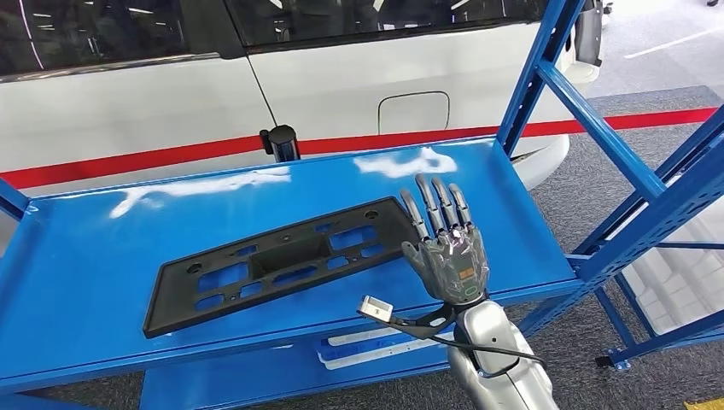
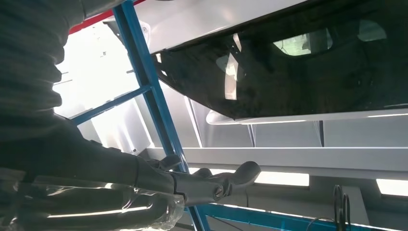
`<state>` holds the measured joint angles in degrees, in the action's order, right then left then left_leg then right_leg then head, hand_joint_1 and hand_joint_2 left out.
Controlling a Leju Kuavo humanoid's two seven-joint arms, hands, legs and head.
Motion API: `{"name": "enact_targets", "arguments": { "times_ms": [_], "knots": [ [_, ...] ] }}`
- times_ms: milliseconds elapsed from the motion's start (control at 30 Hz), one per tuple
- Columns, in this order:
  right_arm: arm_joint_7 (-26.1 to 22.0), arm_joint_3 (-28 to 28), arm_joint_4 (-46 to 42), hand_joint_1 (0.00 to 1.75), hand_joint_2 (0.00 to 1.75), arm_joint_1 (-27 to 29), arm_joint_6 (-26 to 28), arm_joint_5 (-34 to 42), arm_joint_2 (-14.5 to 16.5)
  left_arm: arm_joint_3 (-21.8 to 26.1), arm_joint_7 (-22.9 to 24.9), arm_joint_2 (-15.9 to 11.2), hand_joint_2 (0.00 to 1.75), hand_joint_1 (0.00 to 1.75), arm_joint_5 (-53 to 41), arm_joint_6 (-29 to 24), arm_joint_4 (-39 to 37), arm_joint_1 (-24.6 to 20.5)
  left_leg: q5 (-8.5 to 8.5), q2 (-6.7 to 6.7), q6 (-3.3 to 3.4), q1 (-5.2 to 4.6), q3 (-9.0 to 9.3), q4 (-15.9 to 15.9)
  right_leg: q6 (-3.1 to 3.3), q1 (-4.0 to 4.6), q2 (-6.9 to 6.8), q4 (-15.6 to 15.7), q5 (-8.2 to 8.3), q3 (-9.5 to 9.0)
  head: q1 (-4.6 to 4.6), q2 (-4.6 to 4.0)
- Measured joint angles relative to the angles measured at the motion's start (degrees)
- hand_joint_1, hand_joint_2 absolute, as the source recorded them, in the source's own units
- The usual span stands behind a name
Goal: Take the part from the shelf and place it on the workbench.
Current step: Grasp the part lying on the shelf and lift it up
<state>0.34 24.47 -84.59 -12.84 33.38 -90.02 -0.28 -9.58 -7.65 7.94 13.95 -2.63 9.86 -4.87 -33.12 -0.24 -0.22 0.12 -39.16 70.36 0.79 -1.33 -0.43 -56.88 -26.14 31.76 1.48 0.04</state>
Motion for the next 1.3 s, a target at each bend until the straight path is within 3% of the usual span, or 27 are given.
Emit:
{"name": "enact_targets", "arguments": {
  "times_ms": [33,67,100,200,267,367,400,467,533,567,600,633,700,733,767,800,867,900,967,1033,1067,1100,1200,1233,1300],
  "knots": [
    [-0.05,0.01,0.00,0.00,1.75,0.05,0.00,-0.01,0.04,0.04,0.00,-0.01,0.00,0.00,0.02,-0.01,0.00,0.04,-0.87,0.02,-0.32,0.32,-0.74,2.35,-0.09,-0.02,-0.04,-0.03,0.20,0.30,0.01,0.00],
    [-0.08,0.01,0.00,0.00,1.75,0.10,0.00,-0.01,0.05,0.08,-0.01,-0.01,0.00,0.00,0.03,-0.01,0.00,0.09,-0.61,0.05,-0.58,0.62,-0.39,2.52,-0.26,-0.10,-0.06,-0.07,0.37,0.54,0.00,0.00],
    [-0.10,0.00,0.00,0.00,1.75,0.12,0.01,-0.01,0.05,0.10,-0.01,-0.02,0.00,0.00,0.05,-0.01,0.00,0.12,0.62,0.08,-0.80,0.90,1.13,0.44,-0.47,-0.22,-0.06,-0.14,0.51,0.73,0.01,0.00],
    [-0.12,-0.02,-0.01,0.00,1.75,0.09,0.03,-0.01,0.15,0.14,-0.04,0.02,0.00,0.00,0.08,-0.01,0.00,0.07,4.59,-0.07,-1.09,1.31,7.92,-10.81,-1.12,-0.27,-0.04,-0.48,0.87,1.09,0.03,0.00],
    [-0.14,-0.03,-0.07,0.00,1.75,0.06,0.04,-0.01,0.27,0.15,-0.06,0.07,0.00,0.00,0.08,-0.01,0.00,0.03,4.98,-0.30,-0.53,1.02,8.95,-13.19,-1.81,0.02,-0.03,-0.48,1.29,1.39,-0.06,0.00],
    [-0.18,-0.16,-0.38,0.00,1.75,0.23,0.04,0.00,0.28,0.18,-0.07,0.10,0.00,0.00,0.08,0.03,0.00,0.02,6.18,-0.19,1.35,0.67,8.22,-13.52,-2.89,0.12,0.06,-0.83,1.35,2.28,-0.17,0.00],
    [-0.19,-0.23,-0.47,0.00,1.75,0.31,0.04,0.01,0.27,0.19,-0.08,0.11,0.00,0.00,0.08,0.06,0.00,-0.01,6.71,-0.09,2.06,0.62,7.88,-13.77,-2.81,0.12,0.11,-2.30,0.21,3.15,-0.32,0.00],
    [-0.21,-0.34,-0.52,0.00,1.75,0.51,0.04,0.03,0.26,0.21,-0.09,0.13,0.00,0.00,0.08,0.10,0.00,-0.04,7.61,0.08,3.00,0.41,6.89,-13.97,-2.13,0.07,0.20,-8.95,-3.93,6.00,-0.64,0.00],
    [-0.21,-0.38,-0.52,0.00,1.75,0.84,0.04,0.04,0.19,0.25,-0.09,0.13,0.00,0.00,0.08,0.10,0.00,-0.03,8.39,0.13,3.34,0.09,5.80,-13.93,-2.00,0.16,0.24,-16.31,-7.38,8.36,-0.90,0.00],
    [-0.21,-0.41,-0.51,0.00,1.75,1.01,0.04,0.04,0.13,0.27,-0.09,0.13,0.00,0.00,0.08,0.10,0.00,-0.02,8.77,0.12,3.37,-0.08,5.31,-13.91,-2.22,0.22,0.26,-17.50,-7.88,8.16,-0.93,0.00],
    [-0.21,-0.43,-0.51,0.00,1.75,1.12,0.04,0.03,0.07,0.30,-0.09,0.13,0.00,0.00,0.08,0.10,0.00,-0.02,9.12,0.10,3.34,-0.22,4.89,-13.89,-2.53,0.29,0.26,-16.08,-7.47,6.63,-0.99,0.00],
    [-0.21,-0.45,-0.54,0.00,1.75,1.16,0.04,0.03,0.03,0.33,-0.09,0.13,0.00,0.00,0.08,0.10,0.00,-0.02,9.46,0.06,3.26,-0.33,4.54,-13.87,-2.82,0.34,0.26,-12.36,-6.47,3.93,-1.00,0.00],
    [-0.21,-0.45,-0.71,0.00,1.75,1.11,0.04,0.03,0.04,0.39,-0.09,0.17,0.00,0.00,0.08,0.10,0.00,-0.02,10.09,0.00,2.86,-0.52,4.06,-13.81,-2.68,0.60,0.28,-3.33,-4.64,-2.02,-0.96,0.00],
    [-0.21,-0.45,-0.82,0.00,1.75,1.10,0.05,0.03,0.05,0.40,-0.09,0.19,0.00,0.00,0.08,0.11,0.00,-0.02,10.37,-0.01,2.59,-0.60,3.93,-13.75,-2.44,0.77,0.33,-0.55,-4.01,-3.66,-0.93,0.00],
    [-0.21,-0.46,-0.91,0.00,1.75,1.10,0.07,0.03,0.05,0.40,-0.09,0.21,0.00,0.00,0.08,0.13,0.00,-0.03,10.63,0.00,2.30,-0.65,3.82,-13.66,-2.15,0.96,0.39,0.60,-3.72,-4.18,-0.92,0.00],
    [-0.21,-0.48,-0.97,0.00,1.75,1.15,0.08,0.04,0.05,0.40,-0.09,0.22,0.00,0.00,0.08,0.14,0.00,-0.03,10.86,0.00,2.01,-0.67,3.73,-13.61,-1.97,1.17,0.45,0.45,-3.34,-3.87,-0.92,0.00],
    [-0.24,-0.51,-1.14,0.00,1.75,1.29,0.09,0.03,0.05,0.40,-0.09,0.20,0.00,0.00,0.08,0.16,-0.01,-0.01,10.54,0.00,1.41,-0.47,3.25,-13.08,-1.16,0.70,0.41,0.57,-2.85,-3.25,-1.00,0.00],
    [-0.25,-0.51,-1.26,0.00,1.75,1.37,0.09,0.03,0.07,0.40,-0.08,0.17,0.00,0.00,0.08,0.16,-0.02,0.01,9.33,0.01,1.07,-0.32,2.73,-12.11,-0.56,0.47,0.33,0.62,-2.47,-3.03,-0.95,0.00],
    [-0.26,-0.51,-1.41,0.00,1.75,1.47,0.09,0.02,0.11,0.41,-0.07,0.13,0.00,0.00,0.08,0.16,-0.02,0.03,4.74,0.03,0.31,0.05,0.86,-7.13,0.39,0.35,0.16,0.61,-1.53,-2.33,-0.83,0.00],
    [-0.27,-0.51,-1.44,0.00,1.75,1.69,0.10,0.02,0.13,0.41,-0.07,0.12,0.00,0.00,0.08,0.16,-0.02,0.04,0.94,0.05,-0.35,0.42,-0.99,-0.62,0.57,0.50,0.09,0.43,-0.74,-1.13,-0.77,0.00],
    [-0.27,-0.52,-1.48,0.00,1.75,1.87,0.09,0.02,0.13,0.40,-0.08,0.11,0.00,0.00,0.08,0.16,-0.02,0.04,0.64,0.07,-0.57,0.60,-0.90,0.83,0.50,0.54,0.09,0.27,-0.44,-0.53,-0.76,0.00],
    [-0.32,-0.55,-1.57,0.00,1.75,2.10,0.09,0.05,0.12,0.40,-0.09,0.10,0.00,0.00,0.08,0.15,-0.02,0.04,1.33,0.08,-0.70,0.77,0.23,0.21,0.39,0.55,0.09,0.09,-0.23,0.00,-0.75,0.00],
    [-1.23,-0.96,-2.71,0.00,1.75,3.07,0.04,0.49,0.09,0.41,-0.17,0.06,0.00,0.00,0.08,0.15,-0.01,-0.05,4.43,0.02,-0.71,1.02,7.39,-9.78,-0.16,0.52,0.07,-0.45,0.25,1.01,-0.78,0.00],
    [-1.70,-1.14,-3.25,0.00,1.75,3.36,-0.01,0.71,0.08,0.42,-0.22,0.05,0.00,0.00,0.08,0.15,0.00,-0.08,4.83,-0.07,-0.44,0.87,8.79,-12.02,-0.42,0.53,0.05,-0.52,0.41,1.16,-0.78,0.00],
    [-2.49,-1.38,-4.10,0.00,1.75,3.85,-0.23,1.13,0.02,0.44,-0.34,0.01,0.00,0.00,0.08,0.16,0.00,-0.11,4.95,-0.22,0.46,0.36,9.02,-12.80,-1.09,0.58,0.04,-0.42,0.83,1.26,-0.77,0.00]
  ]
}}
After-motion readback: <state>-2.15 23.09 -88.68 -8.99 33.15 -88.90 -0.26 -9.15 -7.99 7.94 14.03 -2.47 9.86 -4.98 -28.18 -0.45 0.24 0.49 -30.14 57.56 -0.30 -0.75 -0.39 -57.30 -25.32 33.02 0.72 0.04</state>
